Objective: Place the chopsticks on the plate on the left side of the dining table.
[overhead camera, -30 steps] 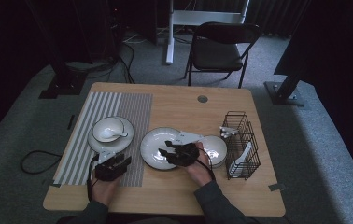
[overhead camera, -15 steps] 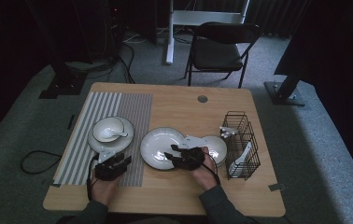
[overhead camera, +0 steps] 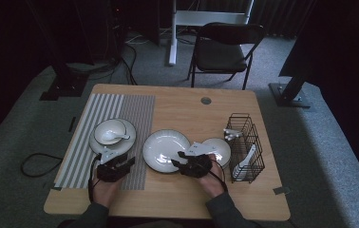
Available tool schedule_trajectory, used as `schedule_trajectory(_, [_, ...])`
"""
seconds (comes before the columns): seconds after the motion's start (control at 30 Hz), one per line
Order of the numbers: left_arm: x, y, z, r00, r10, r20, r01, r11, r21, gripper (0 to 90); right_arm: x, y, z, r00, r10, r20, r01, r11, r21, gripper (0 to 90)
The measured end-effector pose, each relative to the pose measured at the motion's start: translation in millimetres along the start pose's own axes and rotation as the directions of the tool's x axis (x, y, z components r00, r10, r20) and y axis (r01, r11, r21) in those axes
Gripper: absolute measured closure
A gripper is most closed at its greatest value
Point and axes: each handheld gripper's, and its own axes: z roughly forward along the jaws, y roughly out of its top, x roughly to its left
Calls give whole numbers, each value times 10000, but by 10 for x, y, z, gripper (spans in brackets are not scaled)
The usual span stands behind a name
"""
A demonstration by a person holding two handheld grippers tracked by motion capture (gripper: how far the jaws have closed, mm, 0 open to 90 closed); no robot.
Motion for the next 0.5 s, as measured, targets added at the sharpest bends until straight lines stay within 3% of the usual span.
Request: schedule_trajectory(0.5, [-67, 164, 17, 9989, 432, 167, -430, 9990, -141, 596, 68, -95, -82, 9991, -376, 219, 373, 9992, 138, 562])
